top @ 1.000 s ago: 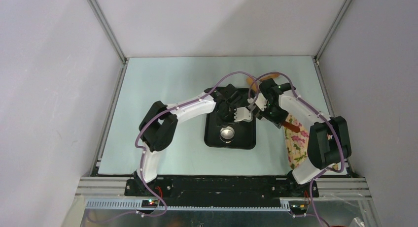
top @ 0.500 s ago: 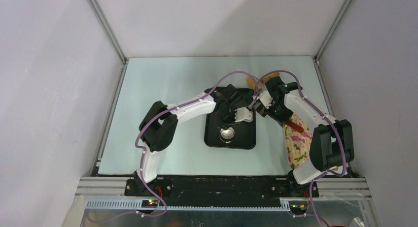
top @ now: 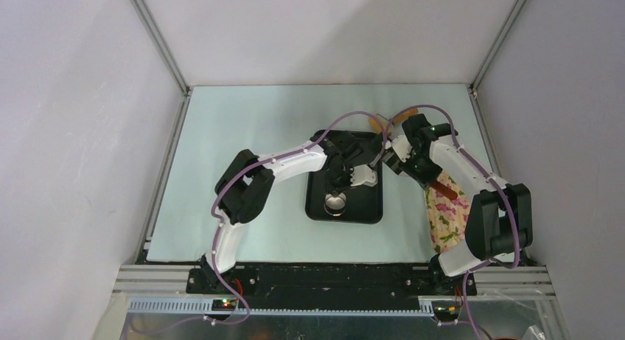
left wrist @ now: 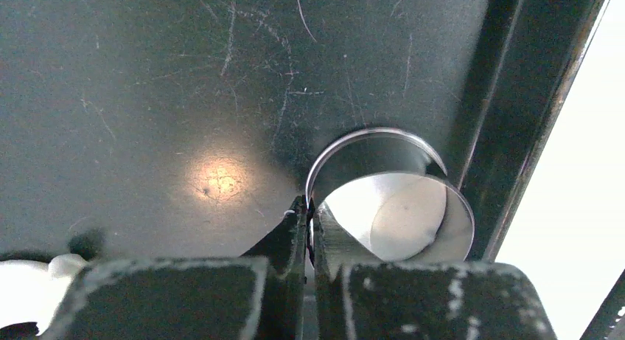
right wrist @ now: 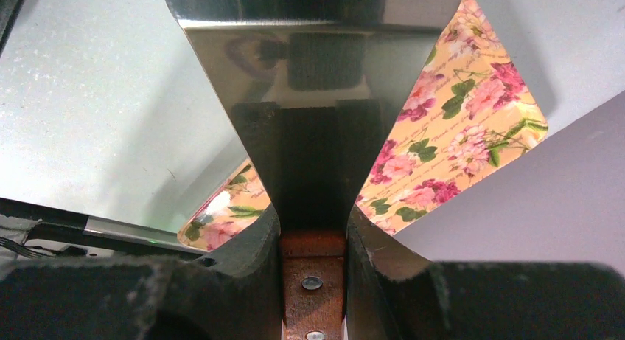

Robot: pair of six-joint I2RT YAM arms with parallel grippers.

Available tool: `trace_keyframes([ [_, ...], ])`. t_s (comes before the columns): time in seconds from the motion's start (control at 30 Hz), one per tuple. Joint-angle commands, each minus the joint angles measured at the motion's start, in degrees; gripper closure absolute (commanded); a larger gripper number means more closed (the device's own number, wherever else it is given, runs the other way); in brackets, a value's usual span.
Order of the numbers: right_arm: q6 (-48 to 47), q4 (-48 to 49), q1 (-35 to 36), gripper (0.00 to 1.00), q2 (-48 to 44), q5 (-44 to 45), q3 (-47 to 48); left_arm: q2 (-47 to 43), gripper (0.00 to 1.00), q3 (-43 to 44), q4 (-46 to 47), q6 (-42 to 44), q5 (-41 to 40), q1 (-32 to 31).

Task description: Roll out the dumpling wrappers from the dough

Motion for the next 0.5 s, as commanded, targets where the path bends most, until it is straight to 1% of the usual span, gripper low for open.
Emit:
trace_keyframes([
  [0.0, -0.78, 0.39, -0.52, 1.00, -2.90, -0.42, -0.05, 0.10, 0.99, 0.92, -0.43, -0.86, -0.33, 0.28],
  [0.2, -1.18, 0.58, -1.10, 1.00, -2.59, -1.14, -0.08, -2.55, 1.00, 2.10, -0.85, -1.58, 0.21, 0.44],
  [0.47, -0.85, 1.80, -1.20, 1.00, 0.57, -4.79, -0.11, -7.05, 1.00, 6.68, -1.80, -3.63, 2.55, 1.93],
])
